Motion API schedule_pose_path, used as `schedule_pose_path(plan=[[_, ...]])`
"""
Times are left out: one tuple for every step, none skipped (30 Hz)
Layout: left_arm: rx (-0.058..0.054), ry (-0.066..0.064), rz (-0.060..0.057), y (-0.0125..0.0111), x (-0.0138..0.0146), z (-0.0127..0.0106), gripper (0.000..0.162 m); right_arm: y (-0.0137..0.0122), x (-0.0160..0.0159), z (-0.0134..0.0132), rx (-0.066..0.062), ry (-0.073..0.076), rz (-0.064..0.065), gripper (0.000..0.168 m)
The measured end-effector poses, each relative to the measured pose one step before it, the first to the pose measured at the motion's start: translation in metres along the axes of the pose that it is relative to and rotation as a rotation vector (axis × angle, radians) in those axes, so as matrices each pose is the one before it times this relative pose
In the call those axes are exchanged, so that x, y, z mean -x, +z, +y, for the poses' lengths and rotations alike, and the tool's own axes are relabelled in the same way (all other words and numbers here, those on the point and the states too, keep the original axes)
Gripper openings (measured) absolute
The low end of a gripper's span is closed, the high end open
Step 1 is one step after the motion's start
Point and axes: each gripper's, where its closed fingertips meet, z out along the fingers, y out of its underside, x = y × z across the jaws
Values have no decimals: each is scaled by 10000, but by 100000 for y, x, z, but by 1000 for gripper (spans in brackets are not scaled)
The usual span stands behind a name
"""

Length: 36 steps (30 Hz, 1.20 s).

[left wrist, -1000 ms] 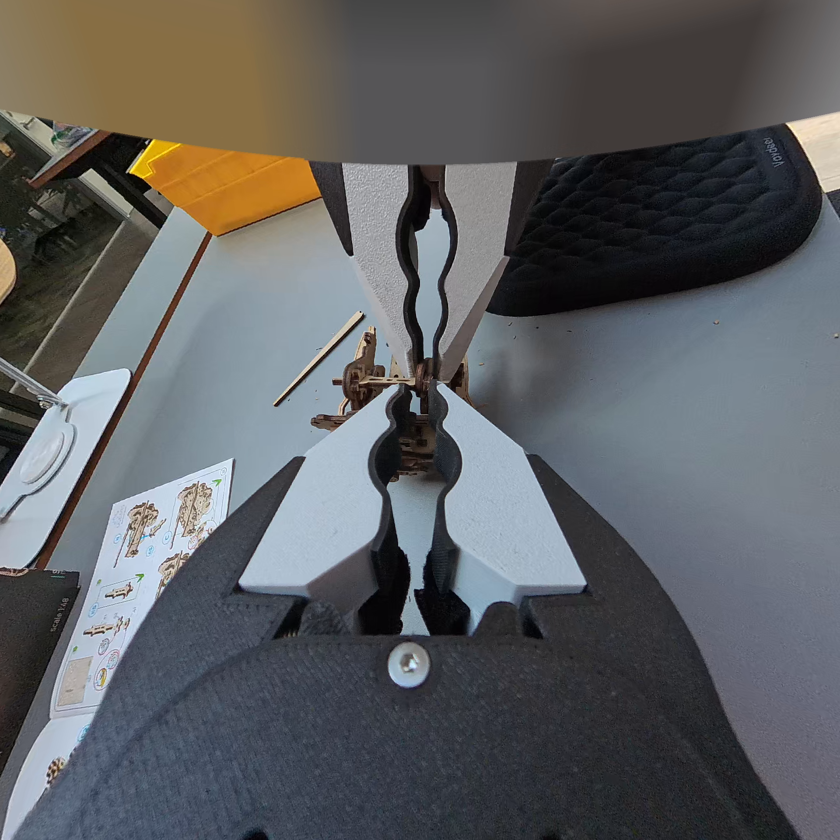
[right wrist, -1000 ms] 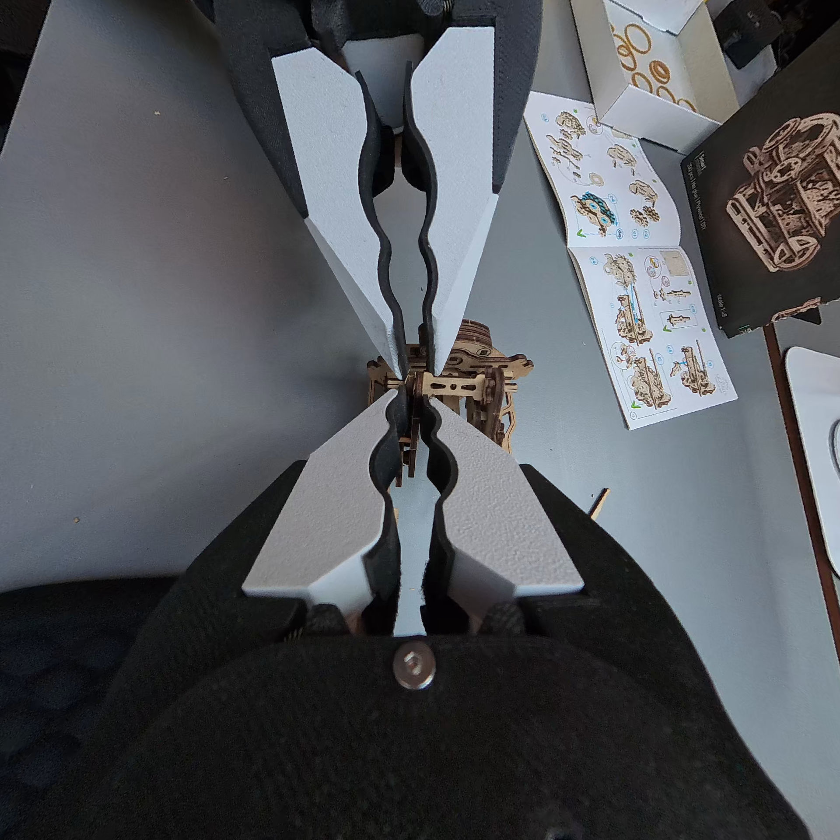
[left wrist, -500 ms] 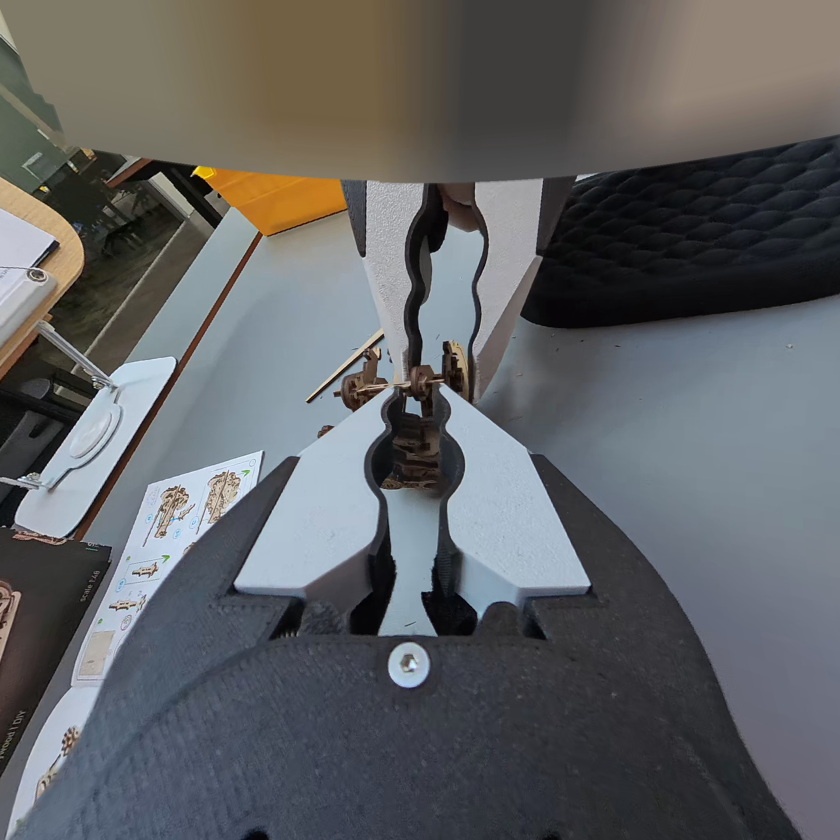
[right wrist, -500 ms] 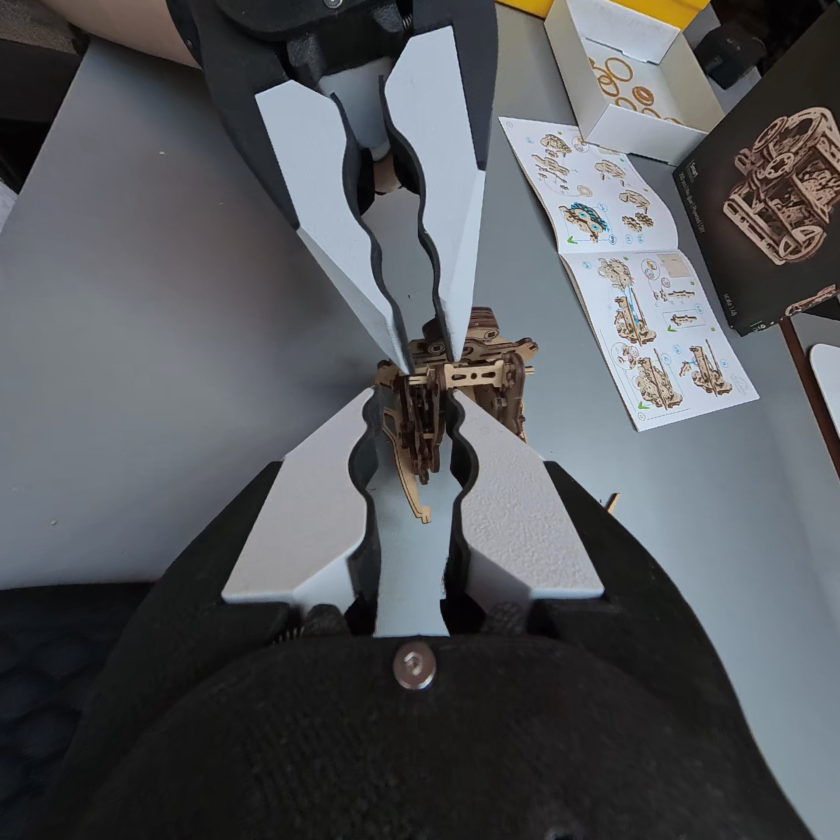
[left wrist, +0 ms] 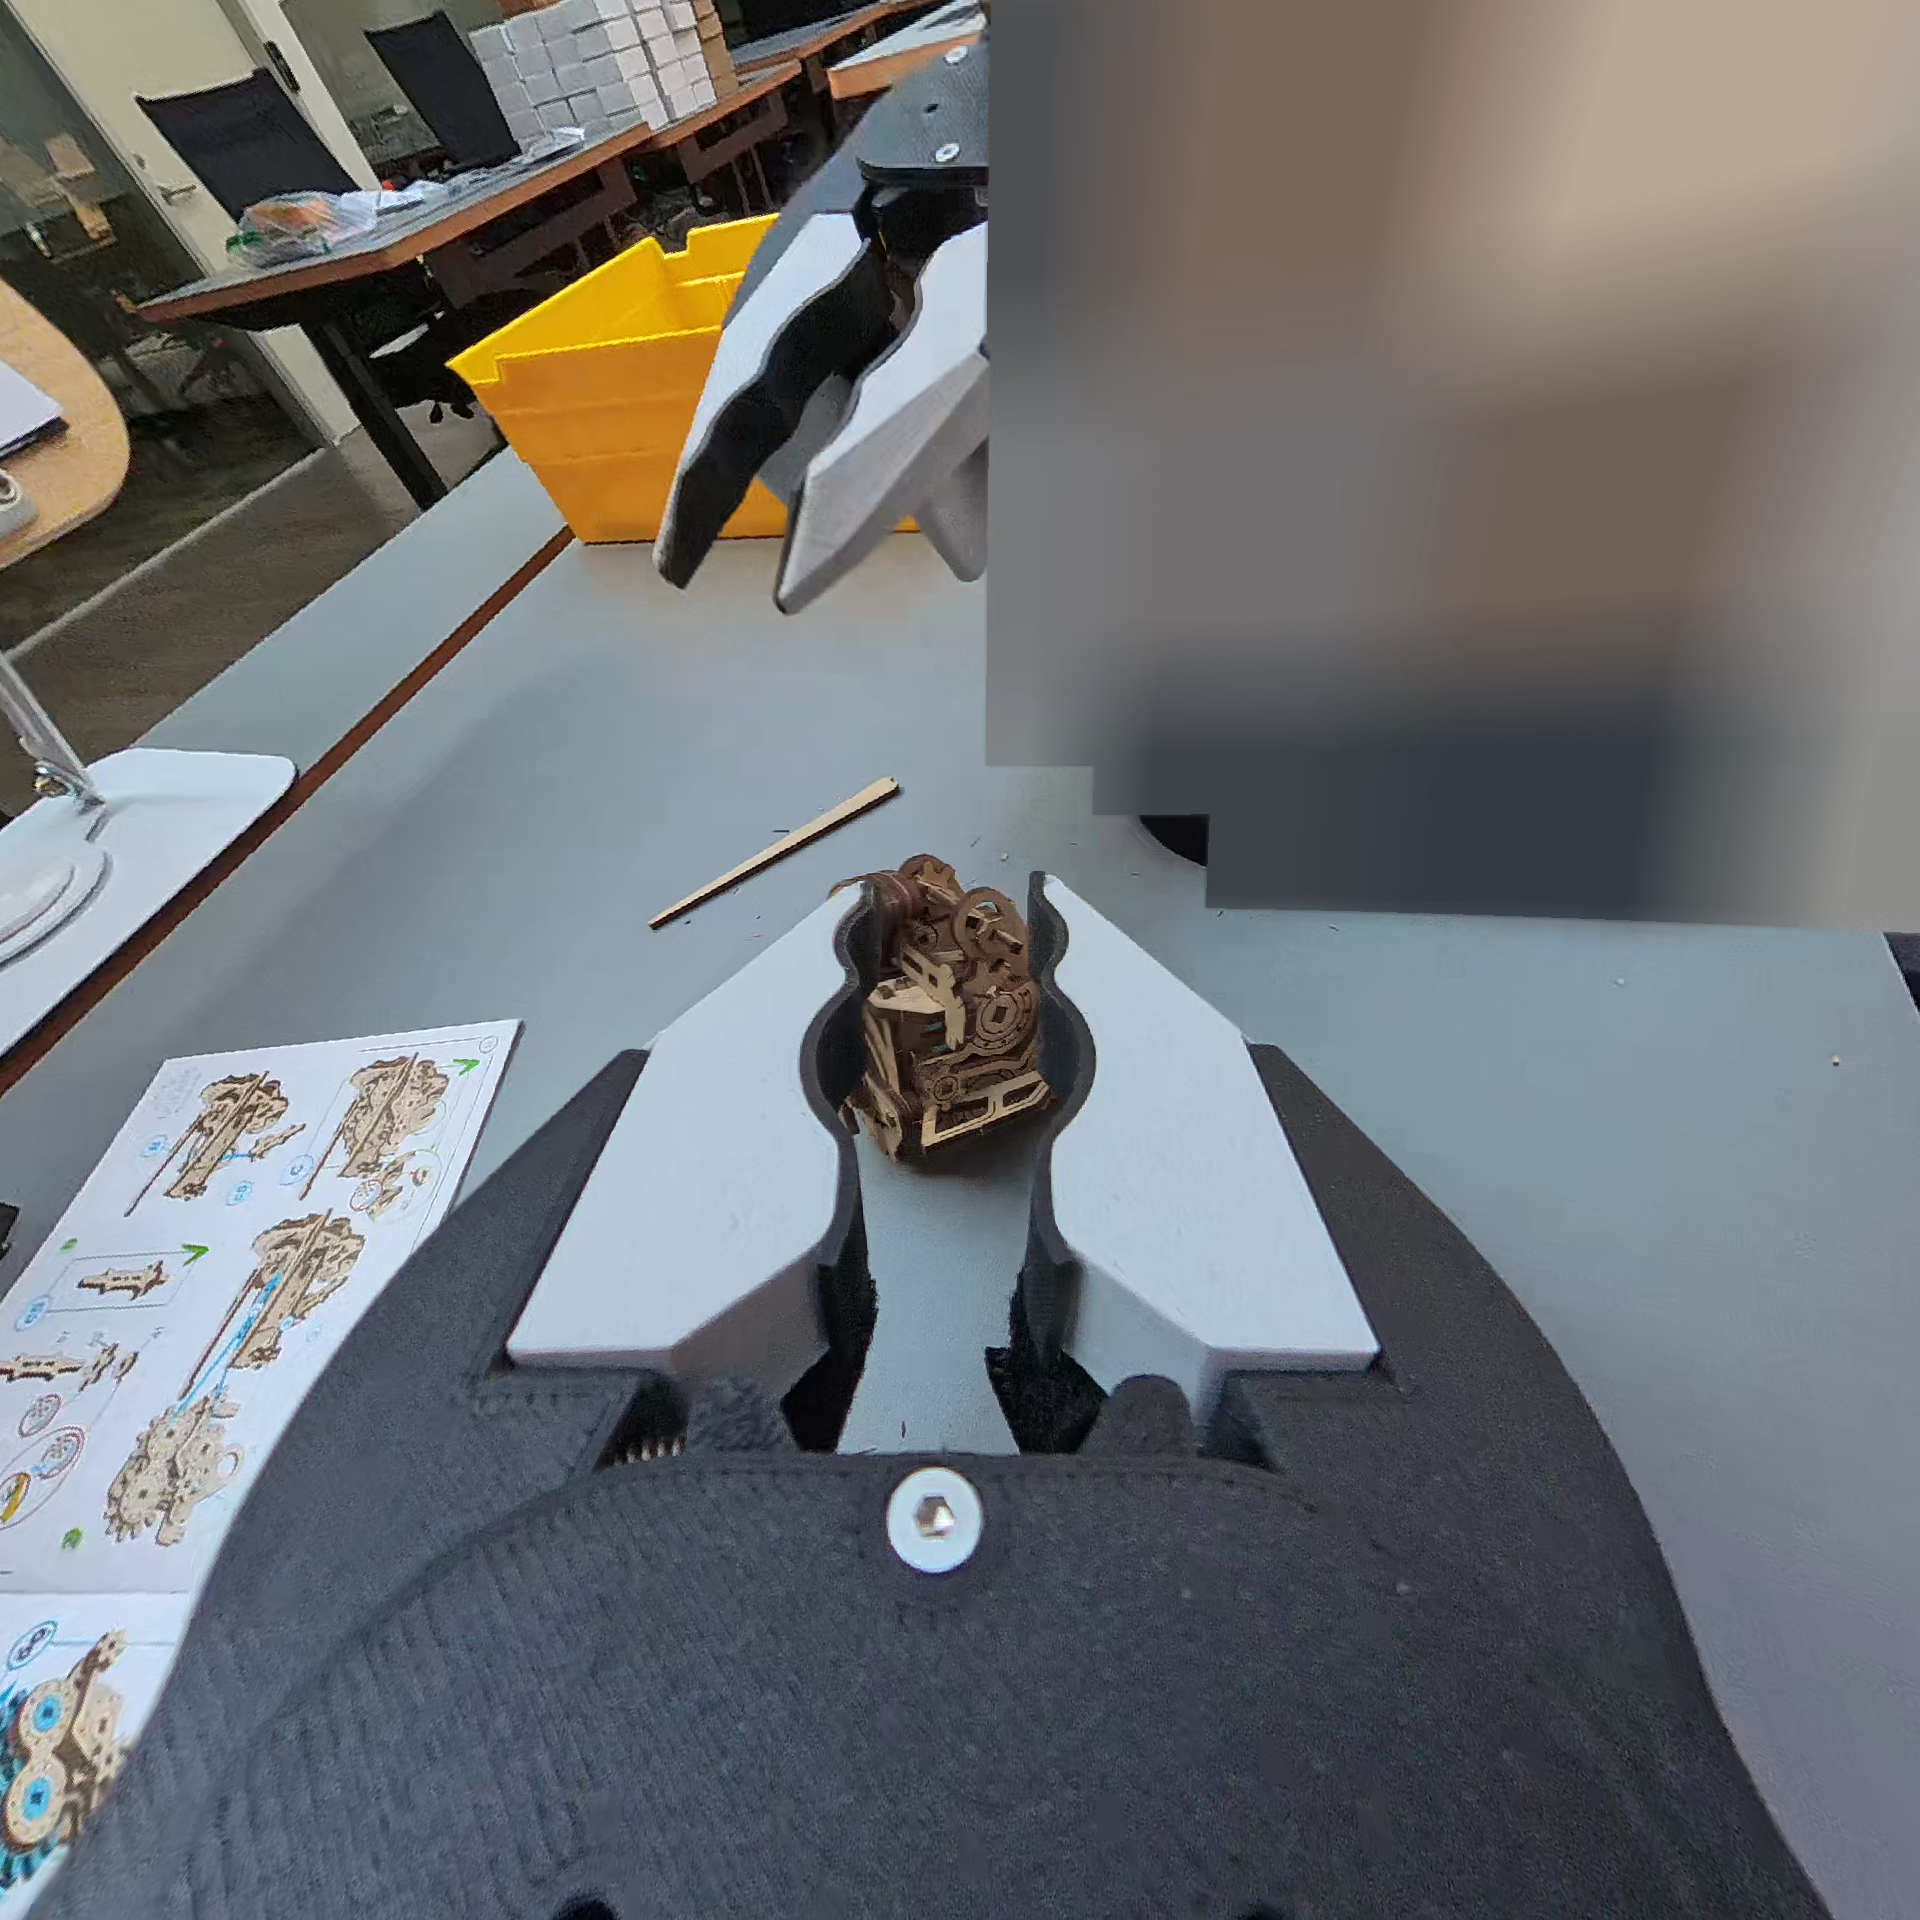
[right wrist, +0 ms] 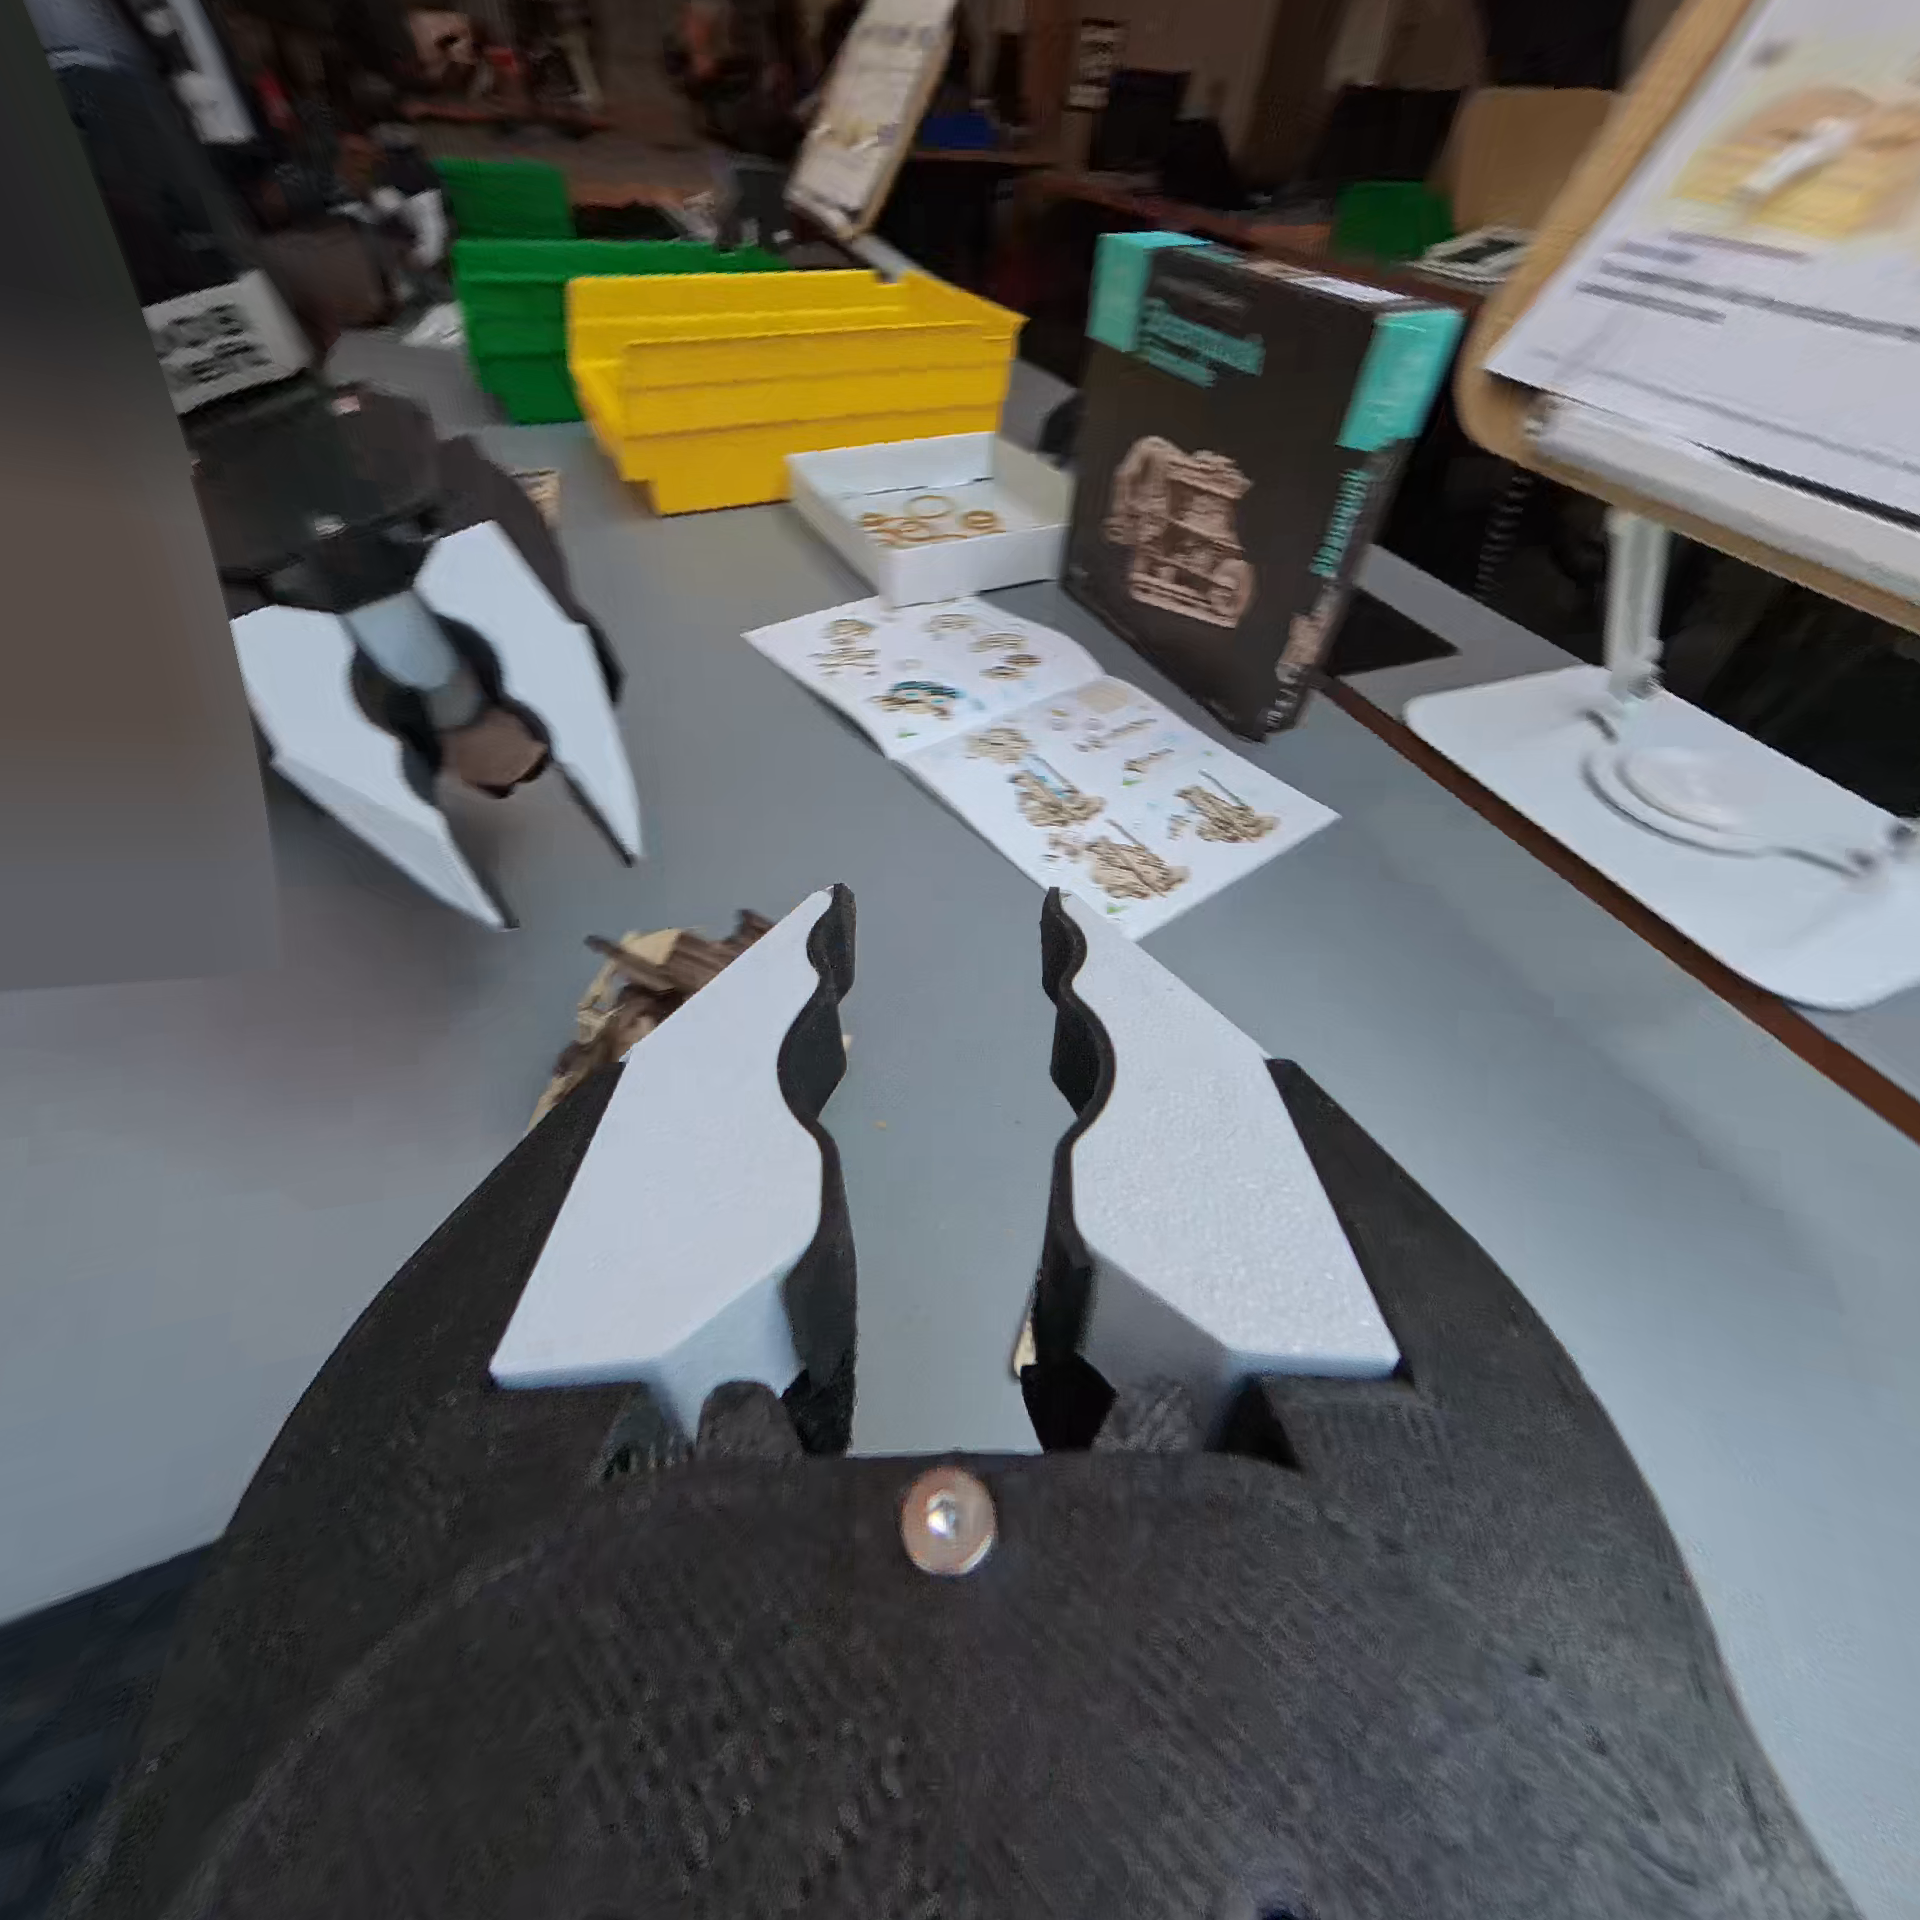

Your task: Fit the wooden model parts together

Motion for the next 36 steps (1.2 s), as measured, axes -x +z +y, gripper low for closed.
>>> schedule_pose_path(plan=[[115,-320,-298,-183,787,124,26,-141,-2575,776,-56,794,1076,39],[216,-299,-391,-208,922,289,29,177,-2122,1065,145,745,895,48],[328,-321,-538,-219,1153,503,34,338,-1563,947,115,618,691,56],[498,-409,-704,-212,1418,822,41,350,-1101,897,135,306,538,62],[627,-504,-704,-112,1470,1083,48,301,-1254,1077,369,101,761,68],[616,-550,-542,24,1232,1144,55,291,-1182,1033,492,-43,818,73],[500,-568,-413,149,1013,1057,63,340,-844,692,399,-130,685,78],[400,-556,-275,274,768,909,70,374,-607,528,336,-176,544,84],[374,-510,-150,378,561,755,77,435,-573,445,256,-126,521,94],[368,-444,-112,458,464,669,84,541,-492,421,195,26,480,100],[339,-392,-134,492,464,577,91,429,-364,563,409,-40,353,102],[261,-383,-146,483,412,429,95,372,-355,464,415,-94,316,107],[184,-311,-114,423,308,328,100,255,-288,324,282,-3,264,107],[121,-202,-155,396,301,309,104,173,-80,236,198,-40,99,107],[6,-93,-287,295,384,185,108,147,-249,249,184,20,190,108],[-108,55,-392,85,427,-45,102,64,-147,86,65,111,61,110],[46,75,-421,151,438,177,107,32,-22,111,69,140,-65,110],[-33,119,-277,127,144,99,107,68,3,130,87,171,-122,110],[-162,-7,-171,12,-3,-43,106,82,9,165,111,214,-160,110],[-143,-182,-201,30,201,15,112,94,14,197,128,258,-185,110],[-14,-148,-108,40,205,80,117,63,-41,146,103,258,-157,112],[39,-81,-20,41,112,52,120,-13,-250,49,6,117,94,114],[3,-14,-13,3,44,1,121,26,-37,57,48,29,8,115],[-9,24,-9,-11,-14,-12,121,-29,-30,3,-11,1,20,115],[2,-7,-6,-6,10,7,121,5,-6,11,3,1,5,115],[10,-17,10,15,9,8,121,-11,-6,-6,-4,3,5,115],[-5,13,3,-9,-16,-10,121,-6,-1,1,-4,-6,11,115],[-10,22,1,-3,-15,-6,121,-13,-16,11,-1,19,-1,115],[-2,3,4,-11,-11,-5,121,0,-14,-3,-6,24,-14,115],[2,-6,1,10,2,6,121,-1,6,3,2,9,-7,116],[0,0,0,0,0,0,121,14,16,8,9,-12,-2,116],[-1,2,0,-11,-6,-4,121,5,2,-1,4,-7,-5,116],[0,-1,0,0,-1,0,121,-10,14,4,-6,8,-21,116],[-1,1,0,0,1,-1,121,-3,13,-2,-6,3,-16,116],[0,-1,0,0,-1,0,121,-9,-6,8,1,-1,10,116],[0,0,0,0,0,0,121,-13,-25,-4,-2,0,17,116]])
